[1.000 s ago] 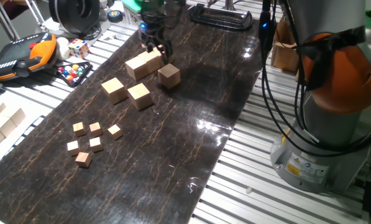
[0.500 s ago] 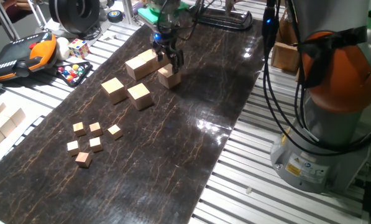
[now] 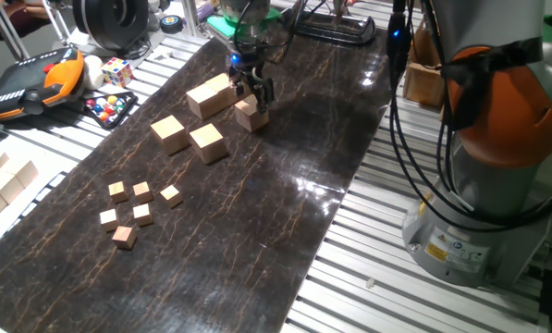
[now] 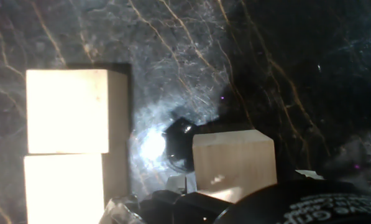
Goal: Stack the blocks into a pyramid shape
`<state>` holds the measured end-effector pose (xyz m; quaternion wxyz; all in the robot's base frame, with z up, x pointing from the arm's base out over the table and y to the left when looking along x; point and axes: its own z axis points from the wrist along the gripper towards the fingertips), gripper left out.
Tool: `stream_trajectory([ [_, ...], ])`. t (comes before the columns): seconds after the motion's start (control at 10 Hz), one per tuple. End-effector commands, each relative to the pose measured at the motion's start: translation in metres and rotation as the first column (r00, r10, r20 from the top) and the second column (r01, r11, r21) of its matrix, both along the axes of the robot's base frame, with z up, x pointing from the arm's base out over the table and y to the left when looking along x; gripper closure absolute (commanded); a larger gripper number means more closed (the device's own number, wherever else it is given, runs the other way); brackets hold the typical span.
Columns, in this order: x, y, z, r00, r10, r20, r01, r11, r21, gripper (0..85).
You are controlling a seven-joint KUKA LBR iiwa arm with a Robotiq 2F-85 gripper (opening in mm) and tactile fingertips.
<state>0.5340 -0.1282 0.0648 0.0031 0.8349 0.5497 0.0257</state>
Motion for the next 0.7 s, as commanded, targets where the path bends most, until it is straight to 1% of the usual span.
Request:
stream_trajectory([
  [0.0, -0.0002, 0.0, -0.004, 1.0, 0.004, 0.003, -0.004, 1.0, 0.0, 0.0],
  [0.2, -0.0002, 0.0, -0.009, 1.0, 0.015, 0.008, -0.015, 1.0, 0.01, 0.0],
  [0.4, 0.0015, 0.0, -0.012, 1.0, 0.029, 0.003, -0.029, 1.0, 0.011, 1.3],
  [0.5, 0.0017, -0.001, -0.015, 0.999, 0.038, 0.006, -0.038, 0.999, 0.012, 8.7],
  [0.6, 0.0018, -0.001, -0.016, 0.999, 0.05, 0.013, -0.05, 0.999, 0.017, 24.7],
])
